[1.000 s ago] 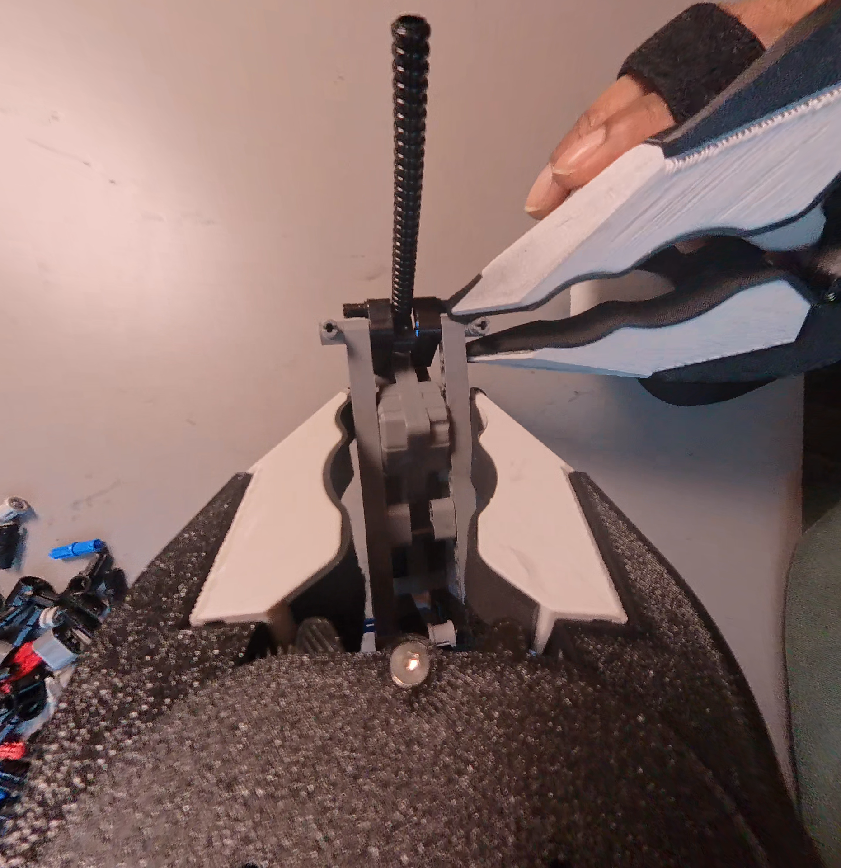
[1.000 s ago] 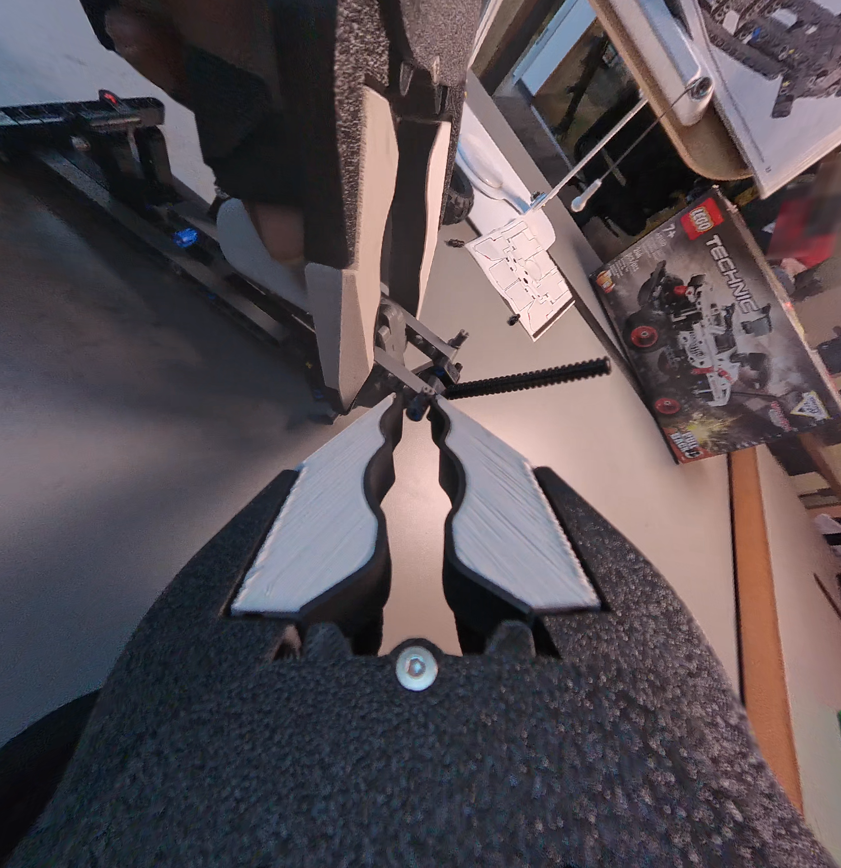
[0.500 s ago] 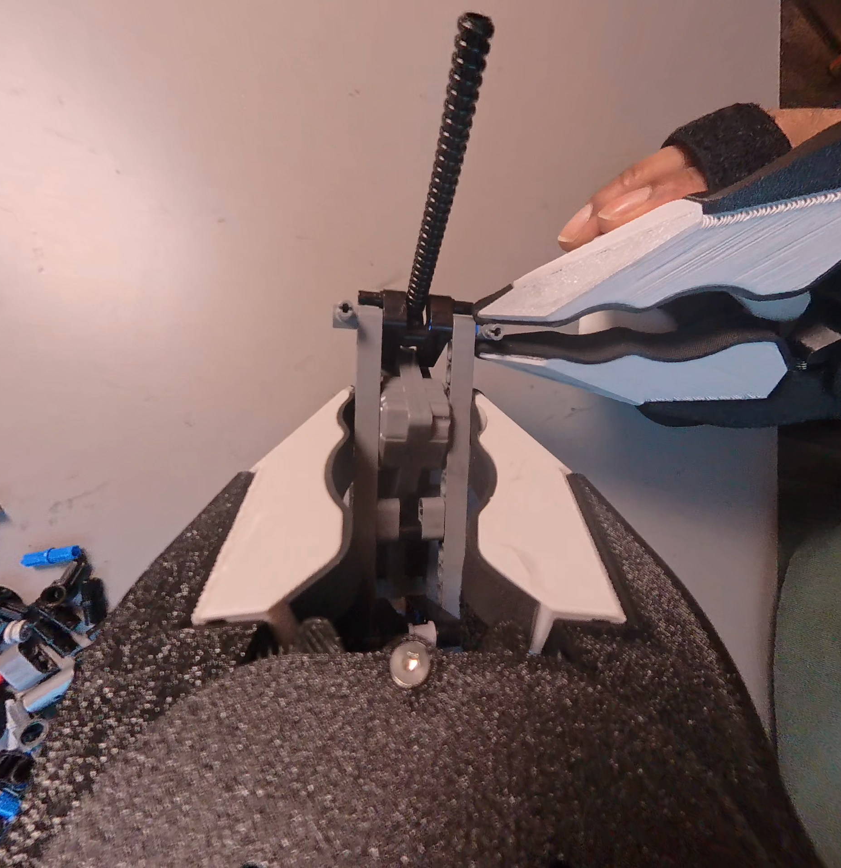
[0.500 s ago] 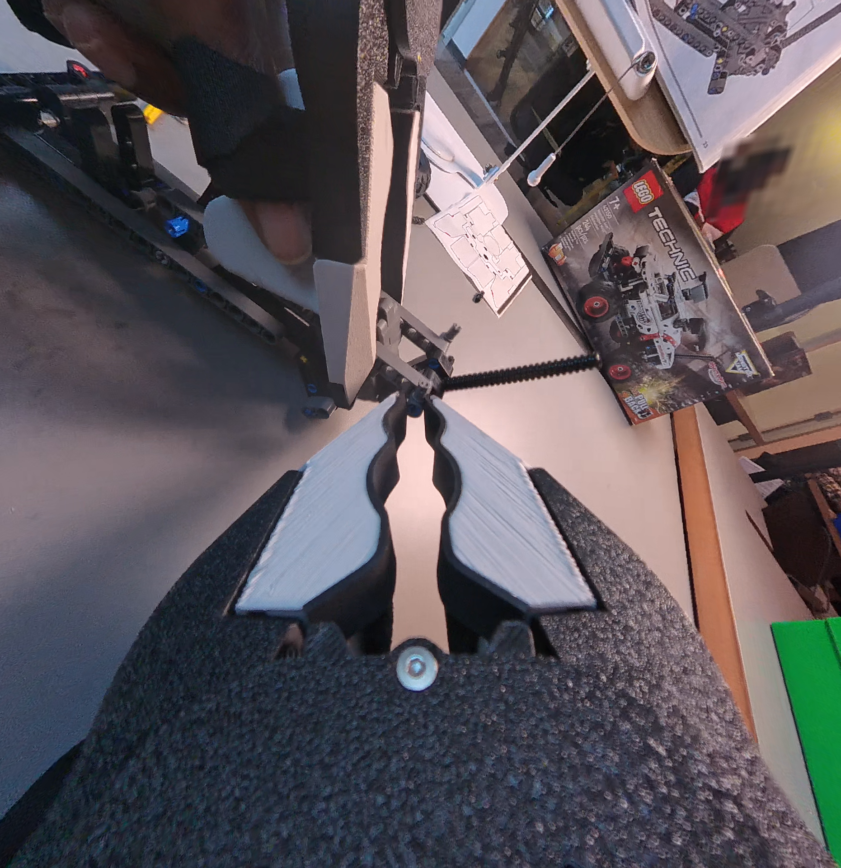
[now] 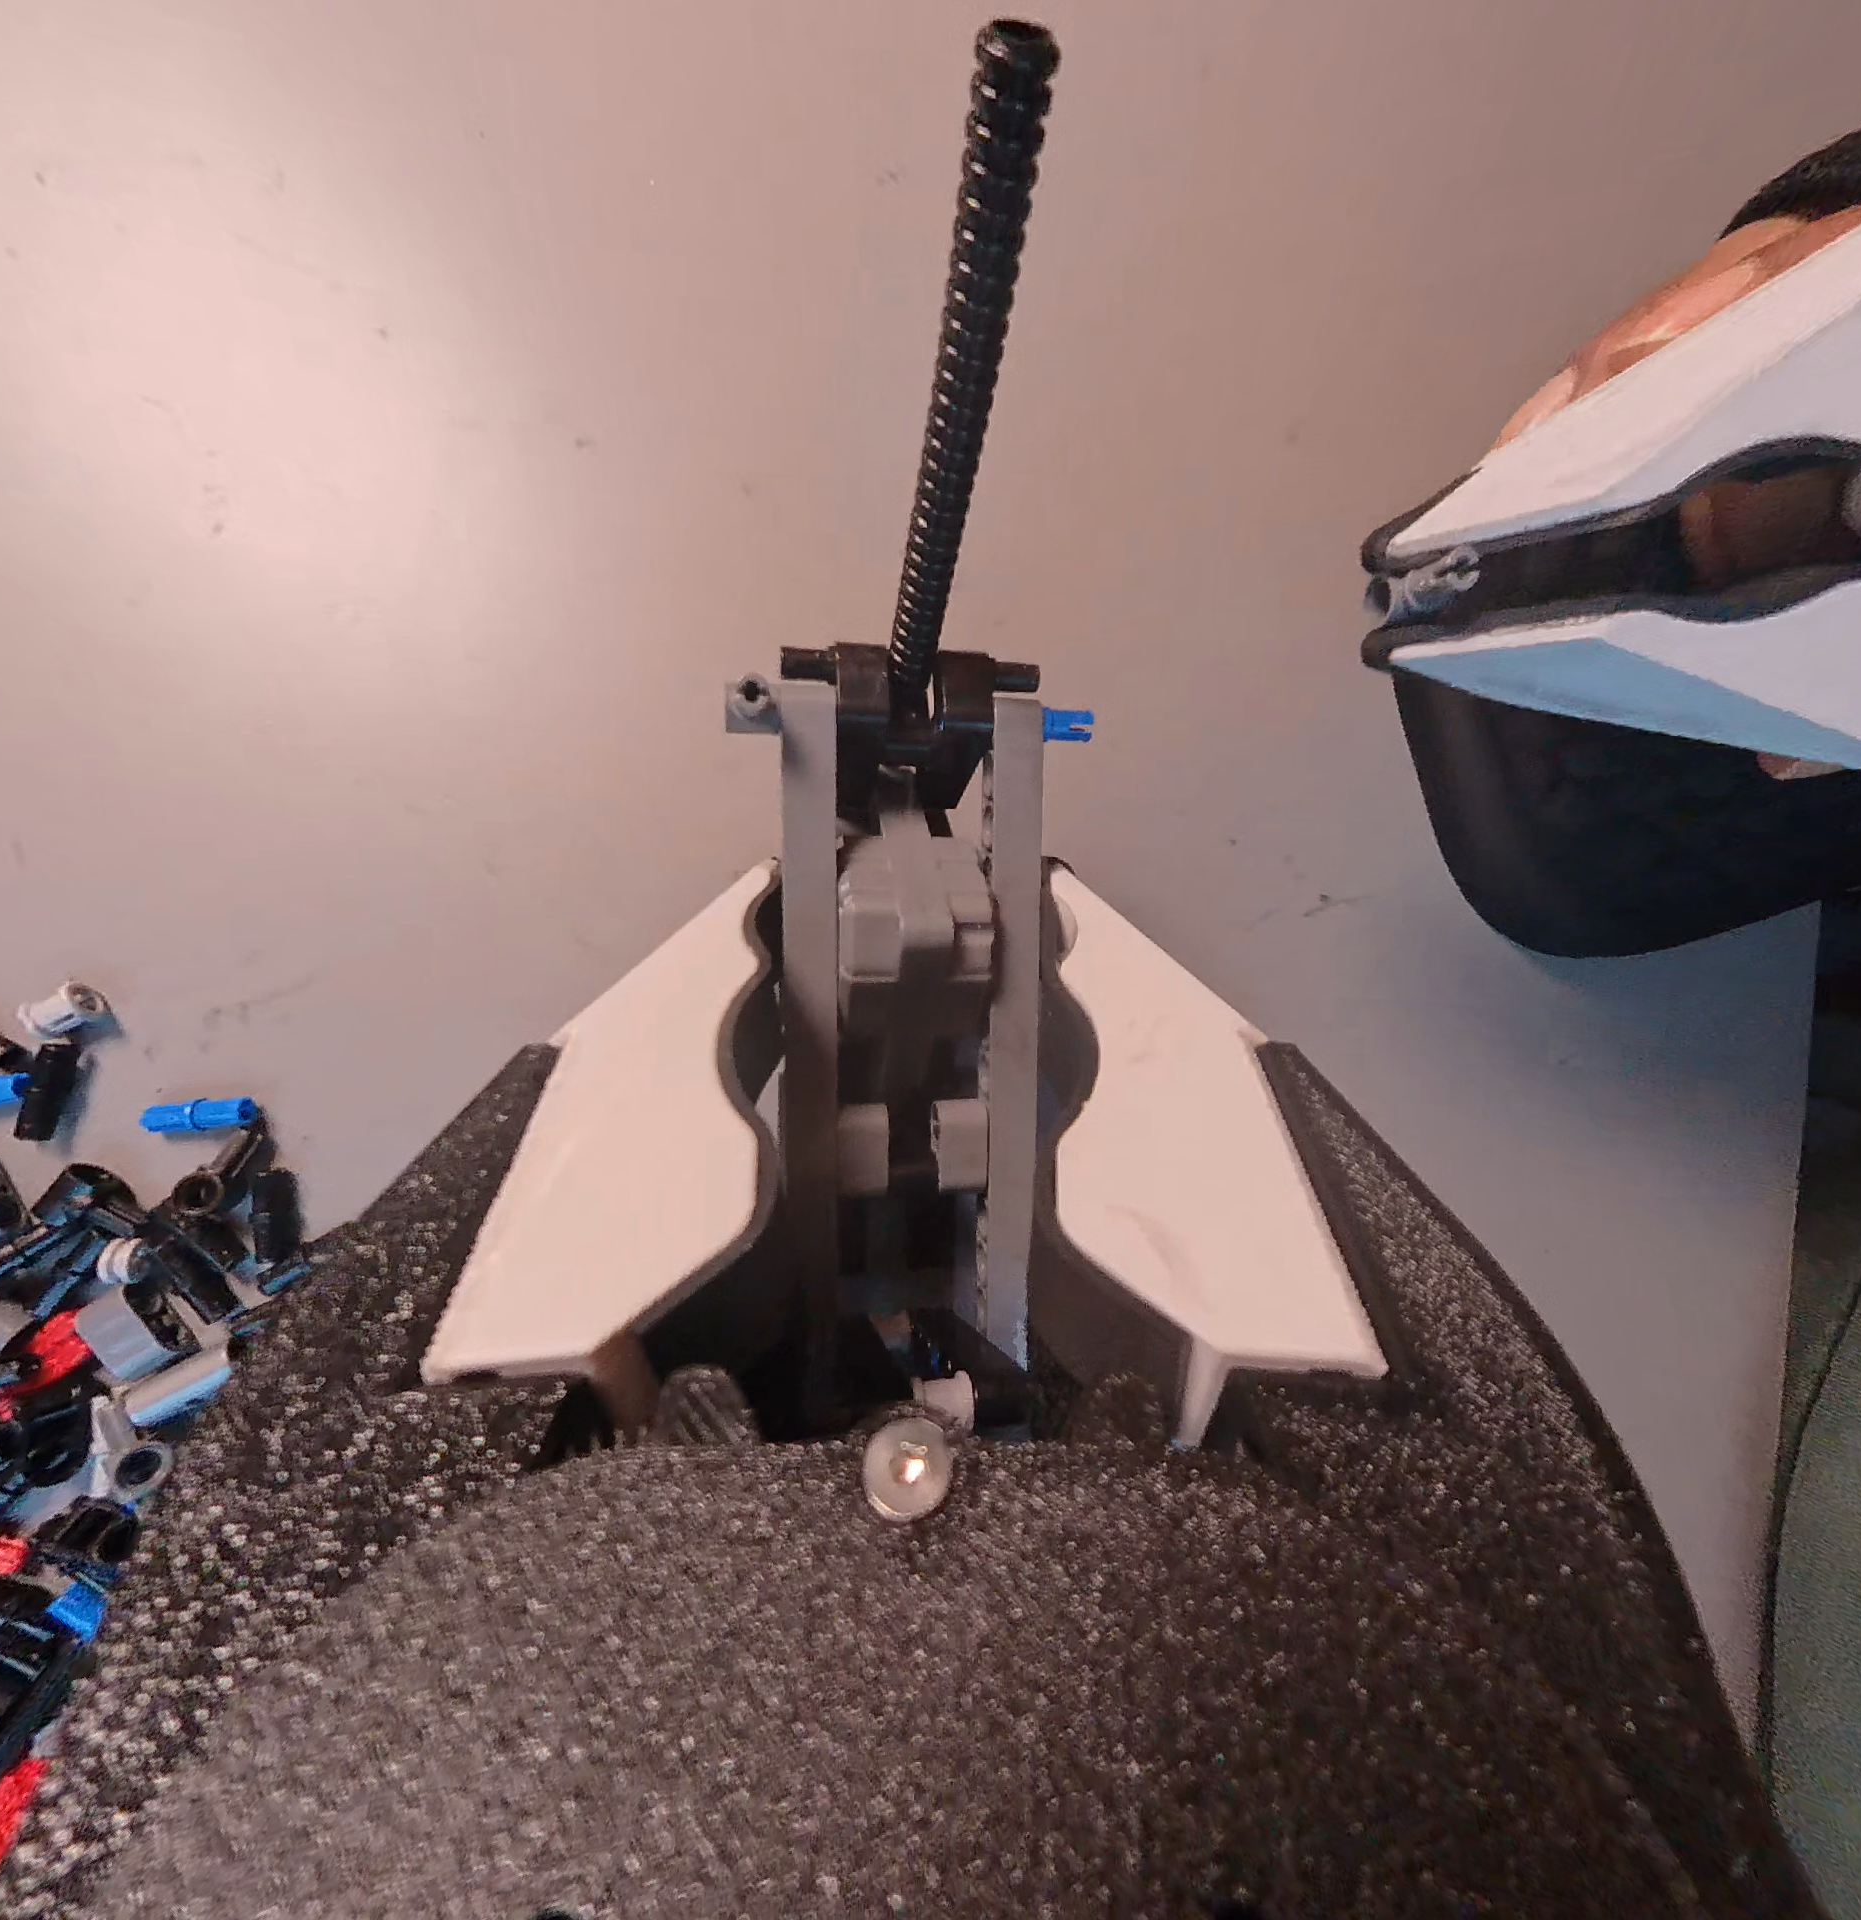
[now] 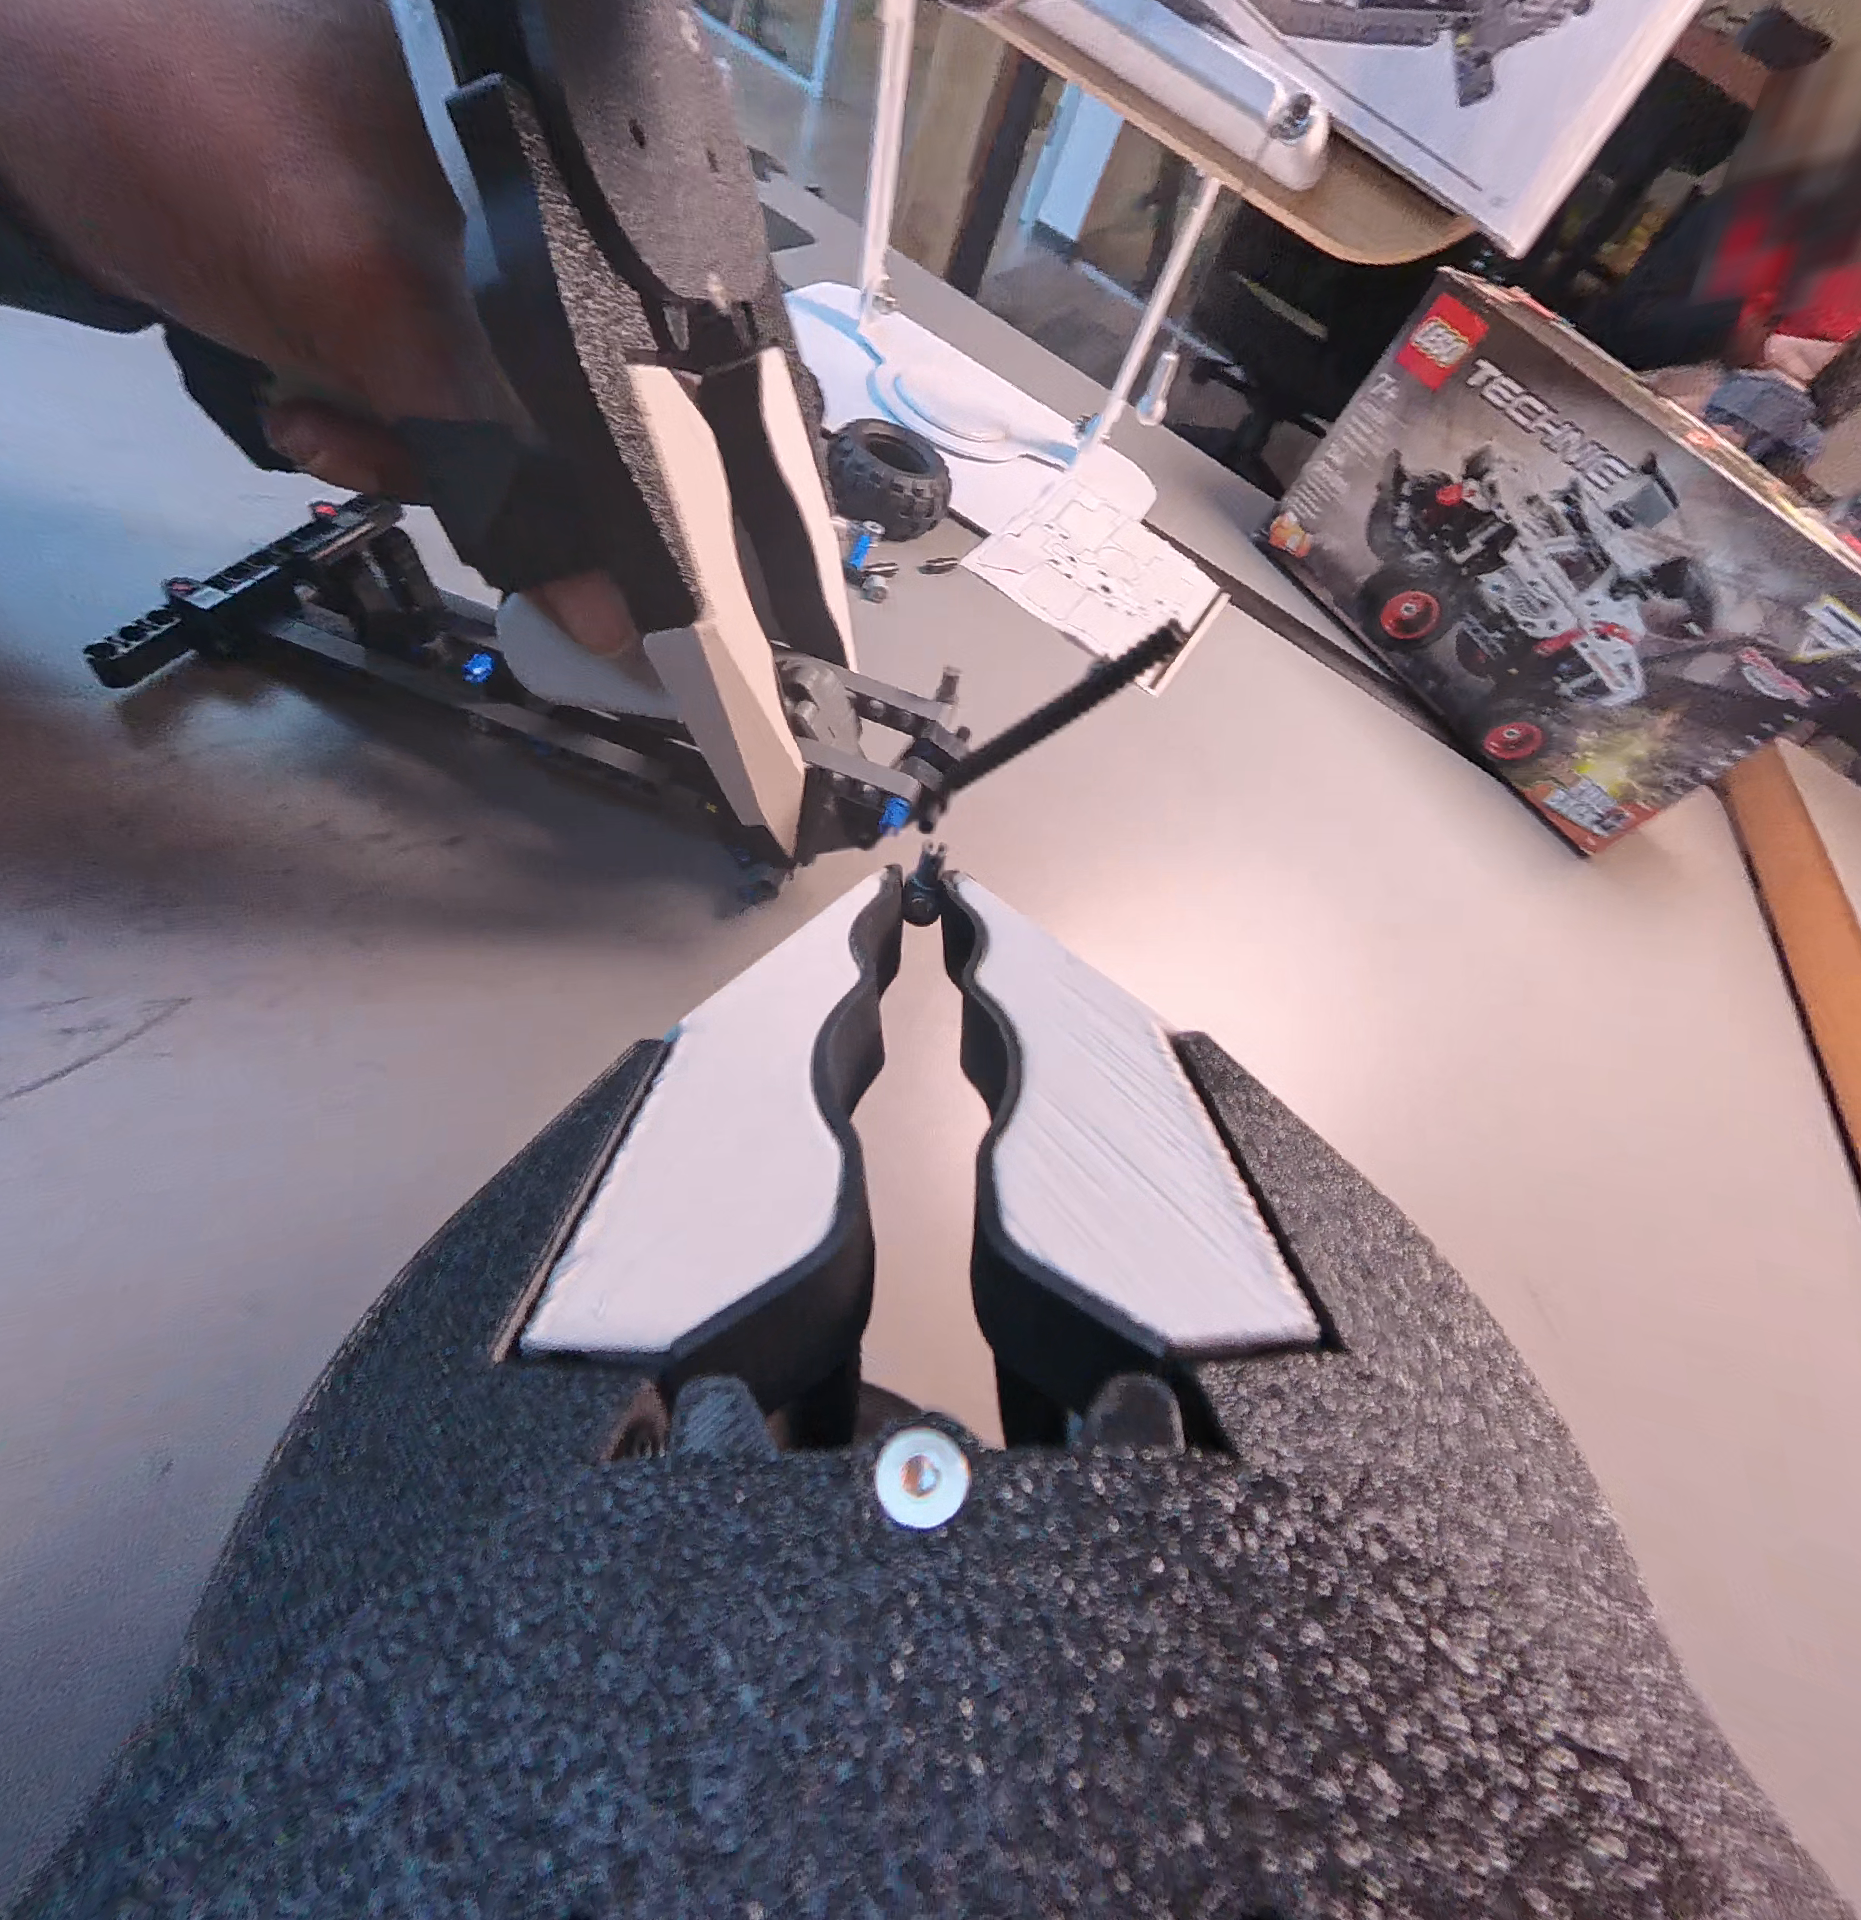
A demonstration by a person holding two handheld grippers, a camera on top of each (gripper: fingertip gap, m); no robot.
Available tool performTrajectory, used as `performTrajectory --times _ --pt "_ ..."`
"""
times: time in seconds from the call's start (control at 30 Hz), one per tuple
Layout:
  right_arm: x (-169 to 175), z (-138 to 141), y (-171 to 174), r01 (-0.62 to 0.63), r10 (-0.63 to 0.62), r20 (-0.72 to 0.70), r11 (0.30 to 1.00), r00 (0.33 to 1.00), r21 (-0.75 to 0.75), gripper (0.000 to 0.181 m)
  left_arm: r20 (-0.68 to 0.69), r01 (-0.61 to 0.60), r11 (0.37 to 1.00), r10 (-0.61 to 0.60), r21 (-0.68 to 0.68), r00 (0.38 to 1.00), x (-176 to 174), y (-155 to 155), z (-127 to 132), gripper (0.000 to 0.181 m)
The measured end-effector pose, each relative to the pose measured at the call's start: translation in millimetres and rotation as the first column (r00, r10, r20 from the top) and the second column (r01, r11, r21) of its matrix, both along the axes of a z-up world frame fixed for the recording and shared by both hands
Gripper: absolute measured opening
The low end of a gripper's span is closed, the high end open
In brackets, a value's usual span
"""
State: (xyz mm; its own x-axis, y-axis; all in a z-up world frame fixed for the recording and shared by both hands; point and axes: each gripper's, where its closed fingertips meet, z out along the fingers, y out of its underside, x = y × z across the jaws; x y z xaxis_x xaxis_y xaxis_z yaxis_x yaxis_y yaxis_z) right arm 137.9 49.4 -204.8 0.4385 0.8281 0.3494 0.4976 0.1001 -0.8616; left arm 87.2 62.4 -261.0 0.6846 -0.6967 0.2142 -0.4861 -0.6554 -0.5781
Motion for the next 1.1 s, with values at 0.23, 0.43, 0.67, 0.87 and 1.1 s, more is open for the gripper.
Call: performTrajectory --times 0.23,0.43,0.67,0.87,1.1 --pt "-17.7 -55.4 -25.3 -0.209 0.271 0.282 0.95 0.92 -0.234 0.007 0.003 0.004 1.0 -0.004 0.005 1.0 1.1 -4.3 -0.3 0.047" --pt "-24.6 -48.4 -16.8 -0.21 0.282 0.194 0.924 0.94 -0.321 0.034 0.018 -0.007 1.0 0.007 0.004 1.0 0.9 -5.0 -0.3 0.047" --pt "-30.5 -23.7 11.5 -0.101 0.12 0.111 0.981 0.986 -0.165 0.016 0.037 -0.03 1.0 0.03 -0.006 0.999 1.8 -4.1 -0.4 0.047" --pt "-36.6 -23.6 20.1 -0.038 0.044 0.172 0.999 0.984 -0.038 0.004 0.041 -0.055 0.998 0.056 -0.009 0.998 -0.5 -1.8 -0.4 0.047" --pt "-36.4 -24.8 21.1 -0.013 0.018 0.182 0.999 0.983 -0.03 0.006 0.06 -0.062 0.998 0.063 -0.017 0.996 -0.2 -1.6 -0.3 0.046"
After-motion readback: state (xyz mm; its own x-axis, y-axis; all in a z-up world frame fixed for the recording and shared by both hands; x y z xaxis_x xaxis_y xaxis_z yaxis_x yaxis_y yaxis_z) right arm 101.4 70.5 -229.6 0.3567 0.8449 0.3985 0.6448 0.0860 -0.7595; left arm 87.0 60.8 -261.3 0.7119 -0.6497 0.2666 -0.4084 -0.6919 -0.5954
